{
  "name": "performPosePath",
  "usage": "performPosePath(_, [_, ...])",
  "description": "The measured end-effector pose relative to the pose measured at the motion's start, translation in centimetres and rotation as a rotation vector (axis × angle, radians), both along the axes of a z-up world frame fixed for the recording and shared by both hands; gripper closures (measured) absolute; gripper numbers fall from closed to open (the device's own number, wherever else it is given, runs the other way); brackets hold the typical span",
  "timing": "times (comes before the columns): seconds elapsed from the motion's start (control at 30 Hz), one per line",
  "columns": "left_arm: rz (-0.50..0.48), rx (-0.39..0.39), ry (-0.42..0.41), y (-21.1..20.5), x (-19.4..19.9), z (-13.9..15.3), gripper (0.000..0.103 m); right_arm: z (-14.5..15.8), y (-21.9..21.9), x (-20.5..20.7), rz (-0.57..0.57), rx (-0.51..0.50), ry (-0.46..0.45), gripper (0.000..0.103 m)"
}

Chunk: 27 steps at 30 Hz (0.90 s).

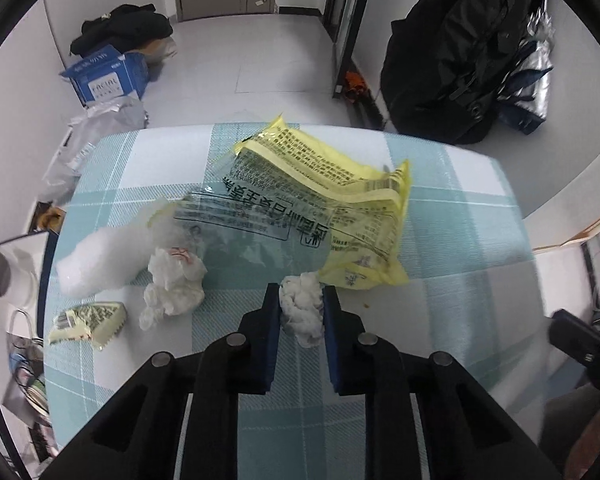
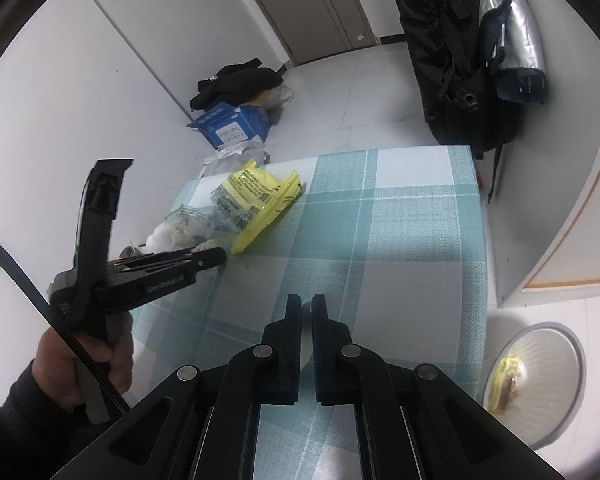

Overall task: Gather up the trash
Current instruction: 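Lift the tissue wad with the left gripper and carry it to the grey bin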

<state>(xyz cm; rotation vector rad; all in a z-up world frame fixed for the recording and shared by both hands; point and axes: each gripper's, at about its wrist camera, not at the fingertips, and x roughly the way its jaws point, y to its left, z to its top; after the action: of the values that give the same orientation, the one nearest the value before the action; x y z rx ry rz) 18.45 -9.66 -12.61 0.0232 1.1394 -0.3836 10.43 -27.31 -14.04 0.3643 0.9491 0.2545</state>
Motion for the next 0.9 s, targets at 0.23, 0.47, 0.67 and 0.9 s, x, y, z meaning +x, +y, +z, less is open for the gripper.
performPosePath(0.23, [-0.027,-0.072,-0.003,0.5,-1.6,1.2,0.088,0.6,0.6,-0.4,-0.007,-0.026,-0.03,0.099])
performPosePath(0.47, [-0.045,-0.105,-0.014,1.2,-3.0,2.0,0.088,1.2,1.8,-1.3,-0.003,-0.088,-0.059,0.099])
performPosePath(0.67, [-0.084,-0.163,-0.05,1.8,-5.0,3.4,0.088,2.4,3.0,-2.0,-0.011,-0.121,-0.091,0.099])
performPosePath(0.9, [-0.093,-0.197,-0.113,2.3,-7.2,5.5,0.088,4.3,5.0,-2.7,0.015,-0.192,-0.138,0.099])
